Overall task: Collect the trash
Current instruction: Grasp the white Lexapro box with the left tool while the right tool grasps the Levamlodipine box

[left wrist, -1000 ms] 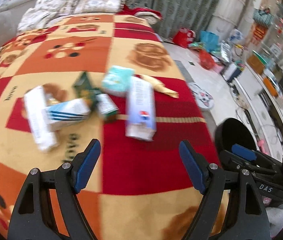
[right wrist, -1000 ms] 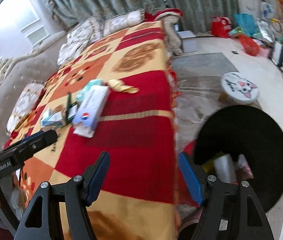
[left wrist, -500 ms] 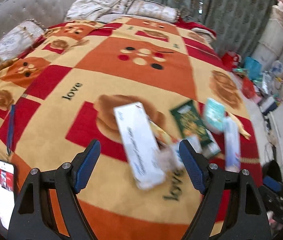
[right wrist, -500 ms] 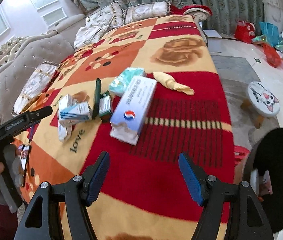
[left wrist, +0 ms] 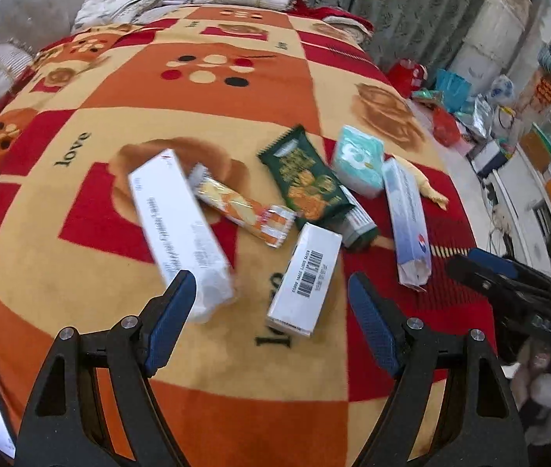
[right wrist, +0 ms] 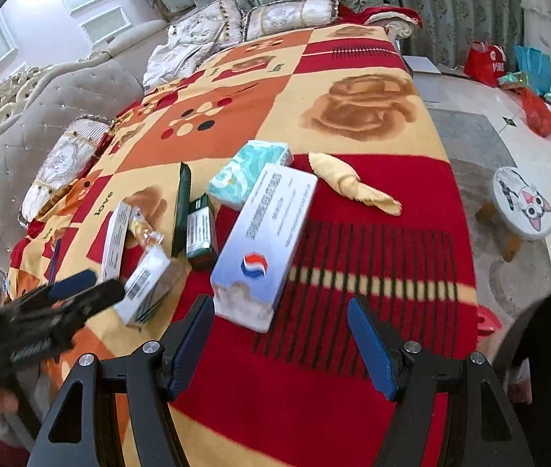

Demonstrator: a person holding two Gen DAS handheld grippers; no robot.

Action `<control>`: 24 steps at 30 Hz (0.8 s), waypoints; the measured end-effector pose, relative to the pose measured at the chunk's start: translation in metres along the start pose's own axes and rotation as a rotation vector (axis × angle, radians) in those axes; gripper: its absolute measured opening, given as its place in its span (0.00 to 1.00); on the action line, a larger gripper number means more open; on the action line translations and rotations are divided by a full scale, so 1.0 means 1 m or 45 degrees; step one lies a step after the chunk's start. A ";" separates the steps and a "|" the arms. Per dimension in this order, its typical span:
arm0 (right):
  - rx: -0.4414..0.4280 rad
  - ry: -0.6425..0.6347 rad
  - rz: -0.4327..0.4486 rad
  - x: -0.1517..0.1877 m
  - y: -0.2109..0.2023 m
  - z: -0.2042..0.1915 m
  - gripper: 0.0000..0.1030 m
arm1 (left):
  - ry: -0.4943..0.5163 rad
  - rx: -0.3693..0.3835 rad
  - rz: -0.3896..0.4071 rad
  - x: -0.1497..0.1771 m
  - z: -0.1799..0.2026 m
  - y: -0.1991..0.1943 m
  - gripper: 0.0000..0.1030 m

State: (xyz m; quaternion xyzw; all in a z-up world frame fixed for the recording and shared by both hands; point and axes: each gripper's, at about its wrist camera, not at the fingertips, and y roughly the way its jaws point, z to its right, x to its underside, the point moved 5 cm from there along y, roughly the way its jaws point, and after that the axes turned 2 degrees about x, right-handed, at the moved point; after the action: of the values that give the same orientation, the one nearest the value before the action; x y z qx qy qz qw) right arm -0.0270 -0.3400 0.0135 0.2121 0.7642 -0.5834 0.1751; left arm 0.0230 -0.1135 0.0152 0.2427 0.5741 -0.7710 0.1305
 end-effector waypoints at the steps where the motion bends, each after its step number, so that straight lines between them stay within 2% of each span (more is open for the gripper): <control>1: -0.006 0.001 -0.002 -0.004 0.006 -0.002 0.67 | -0.023 -0.007 0.010 -0.003 -0.006 -0.002 0.78; 9: -0.002 0.008 -0.019 -0.032 0.049 -0.007 0.67 | -0.175 -0.050 0.030 -0.010 -0.047 -0.002 0.78; 11: -0.016 0.009 -0.026 -0.033 0.056 -0.005 0.57 | -0.200 -0.054 0.039 -0.013 -0.050 0.001 0.78; 12: -0.027 0.009 -0.031 -0.032 0.056 -0.005 0.53 | -0.215 -0.063 0.045 -0.014 -0.051 0.004 0.78; 21: -0.044 -0.069 -0.022 0.000 0.018 -0.005 0.51 | -0.317 -0.100 -0.007 -0.023 -0.068 0.043 0.77; 23: -0.050 -0.061 -0.017 0.008 0.013 -0.004 0.51 | -0.321 -0.104 -0.004 -0.021 -0.070 0.042 0.62; 24: -0.051 -0.062 -0.017 0.012 0.011 -0.004 0.51 | -0.314 -0.106 0.001 -0.020 -0.070 0.039 0.47</control>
State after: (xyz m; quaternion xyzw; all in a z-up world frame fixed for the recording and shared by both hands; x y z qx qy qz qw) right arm -0.0310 -0.3324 -0.0008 0.1893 0.7725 -0.5742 0.1941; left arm 0.0745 -0.0609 -0.0223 0.1408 0.5851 -0.7705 0.2103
